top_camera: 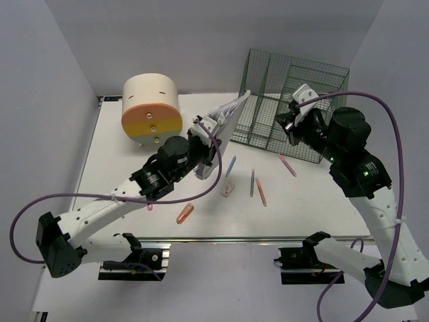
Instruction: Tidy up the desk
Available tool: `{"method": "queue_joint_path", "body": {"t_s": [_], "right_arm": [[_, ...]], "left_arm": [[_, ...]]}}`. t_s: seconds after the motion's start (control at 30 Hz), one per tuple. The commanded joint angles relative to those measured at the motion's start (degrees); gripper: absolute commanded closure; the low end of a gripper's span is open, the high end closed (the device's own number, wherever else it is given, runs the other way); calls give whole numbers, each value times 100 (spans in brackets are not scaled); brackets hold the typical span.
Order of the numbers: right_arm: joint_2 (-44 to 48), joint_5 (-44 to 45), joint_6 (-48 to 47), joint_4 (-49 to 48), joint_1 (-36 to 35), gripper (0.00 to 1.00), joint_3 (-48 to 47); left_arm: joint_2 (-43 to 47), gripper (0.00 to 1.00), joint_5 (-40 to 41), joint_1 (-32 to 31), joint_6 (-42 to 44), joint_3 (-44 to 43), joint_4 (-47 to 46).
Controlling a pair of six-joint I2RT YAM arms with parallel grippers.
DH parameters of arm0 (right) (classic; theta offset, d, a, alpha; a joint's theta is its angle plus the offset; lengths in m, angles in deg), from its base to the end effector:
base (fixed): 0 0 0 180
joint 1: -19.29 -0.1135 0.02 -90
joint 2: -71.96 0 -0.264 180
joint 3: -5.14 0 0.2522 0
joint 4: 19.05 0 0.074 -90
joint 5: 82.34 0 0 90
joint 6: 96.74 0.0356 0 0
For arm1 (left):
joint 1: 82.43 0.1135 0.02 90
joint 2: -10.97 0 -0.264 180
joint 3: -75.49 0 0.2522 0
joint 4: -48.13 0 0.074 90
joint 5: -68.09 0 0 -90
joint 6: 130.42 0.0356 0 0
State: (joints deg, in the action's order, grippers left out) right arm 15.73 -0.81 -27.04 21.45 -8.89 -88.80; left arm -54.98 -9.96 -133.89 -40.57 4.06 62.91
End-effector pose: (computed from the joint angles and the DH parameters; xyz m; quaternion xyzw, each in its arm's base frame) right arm 0.1578 0.0905 0.4819 -0.3429 0.6376 0.1006 0.6825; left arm 0.1745 -0.2073 0.3611 0.2674 0.7124 -0.2089 0.6143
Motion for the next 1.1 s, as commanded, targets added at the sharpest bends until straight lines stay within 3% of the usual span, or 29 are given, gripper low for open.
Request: {"method": "queue_joint_path", "body": {"t_s": [0.0, 0.27, 0.5, 0.77, 1.07], "right_arm": [[278, 267, 412, -608, 85, 100, 492], [692, -23, 623, -969, 296, 100, 1742], [833, 354, 536, -1268, 489, 100, 2217], [824, 48, 491, -1435, 779, 100, 2692], [666, -322, 597, -1874, 1113, 100, 3175]], "left_arm": [[-312, 100, 361, 13, -197, -622, -1523], [-1928, 100, 362, 329, -355, -1999, -2395], [-3527, 100, -289, 874, -531, -3722, -1930], [-4671, 100, -1501, 1586, -864, -4797, -2131], [-5937, 100, -2890, 1965, -1391, -6221, -2175]]}}
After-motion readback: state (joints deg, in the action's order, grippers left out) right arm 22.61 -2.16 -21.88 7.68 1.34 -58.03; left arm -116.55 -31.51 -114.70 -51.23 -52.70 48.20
